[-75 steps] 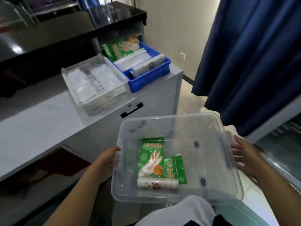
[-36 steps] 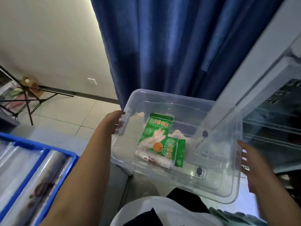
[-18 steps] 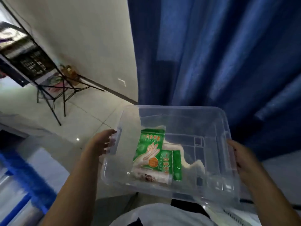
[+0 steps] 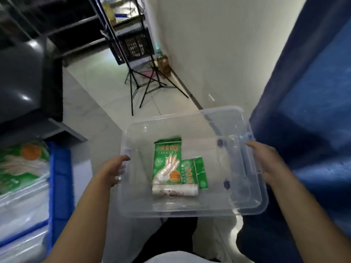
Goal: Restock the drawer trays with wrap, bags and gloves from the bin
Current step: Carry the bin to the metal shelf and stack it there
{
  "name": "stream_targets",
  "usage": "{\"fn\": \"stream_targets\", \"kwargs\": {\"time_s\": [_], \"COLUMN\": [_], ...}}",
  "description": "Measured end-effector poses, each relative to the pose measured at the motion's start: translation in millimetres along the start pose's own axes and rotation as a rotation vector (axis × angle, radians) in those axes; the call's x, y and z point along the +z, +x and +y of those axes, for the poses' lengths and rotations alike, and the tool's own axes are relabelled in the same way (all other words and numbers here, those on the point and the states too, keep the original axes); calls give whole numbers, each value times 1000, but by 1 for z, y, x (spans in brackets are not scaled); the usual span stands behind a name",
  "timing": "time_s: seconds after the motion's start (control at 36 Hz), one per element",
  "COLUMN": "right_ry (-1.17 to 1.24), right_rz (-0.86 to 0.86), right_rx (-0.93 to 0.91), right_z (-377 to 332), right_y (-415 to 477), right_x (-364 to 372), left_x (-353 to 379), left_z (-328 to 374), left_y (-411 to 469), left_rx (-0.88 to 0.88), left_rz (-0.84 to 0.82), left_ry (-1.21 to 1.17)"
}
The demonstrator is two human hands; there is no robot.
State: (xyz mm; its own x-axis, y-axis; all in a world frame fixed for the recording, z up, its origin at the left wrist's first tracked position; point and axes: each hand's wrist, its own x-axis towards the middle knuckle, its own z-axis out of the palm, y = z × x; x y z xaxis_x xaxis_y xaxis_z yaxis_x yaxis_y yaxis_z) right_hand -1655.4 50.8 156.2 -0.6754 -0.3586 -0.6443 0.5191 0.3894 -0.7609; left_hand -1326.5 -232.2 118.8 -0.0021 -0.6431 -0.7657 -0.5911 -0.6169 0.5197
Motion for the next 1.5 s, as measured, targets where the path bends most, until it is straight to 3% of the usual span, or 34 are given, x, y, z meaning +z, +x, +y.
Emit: {"fn": "stream_targets", "kwargs": {"time_s": [0.31, 0.5, 0.67, 0.81, 1.14, 1.33, 1.5], "right_ry": [-283, -398, -403, -441, -494, -575, -617], "right_rz": [-42, -64, -100, -178, -396, -526, -651], "right_rx": [16, -26, -57, -116, -99, -57, -52], "right_z": [-147, -234, -296, -345, -468, -512, -535], "right_y": [145, 204, 265, 322, 482, 527, 541], "right_x": [130, 192, 256, 327, 532, 679, 818], "left_x": [2, -13, -37, -47, -110, -180, -251], "left_z": [83, 171, 237, 294, 435, 490, 506], "left_y": [123, 173, 224, 273, 392, 435, 471], "left_rx": [-140, -91, -22, 12, -262, -287, -305], "left_rz": [-63, -42, 26, 232, 289, 496, 594], "left_ry": [-207, -328, -501, -505, -551, -631, -839]}}
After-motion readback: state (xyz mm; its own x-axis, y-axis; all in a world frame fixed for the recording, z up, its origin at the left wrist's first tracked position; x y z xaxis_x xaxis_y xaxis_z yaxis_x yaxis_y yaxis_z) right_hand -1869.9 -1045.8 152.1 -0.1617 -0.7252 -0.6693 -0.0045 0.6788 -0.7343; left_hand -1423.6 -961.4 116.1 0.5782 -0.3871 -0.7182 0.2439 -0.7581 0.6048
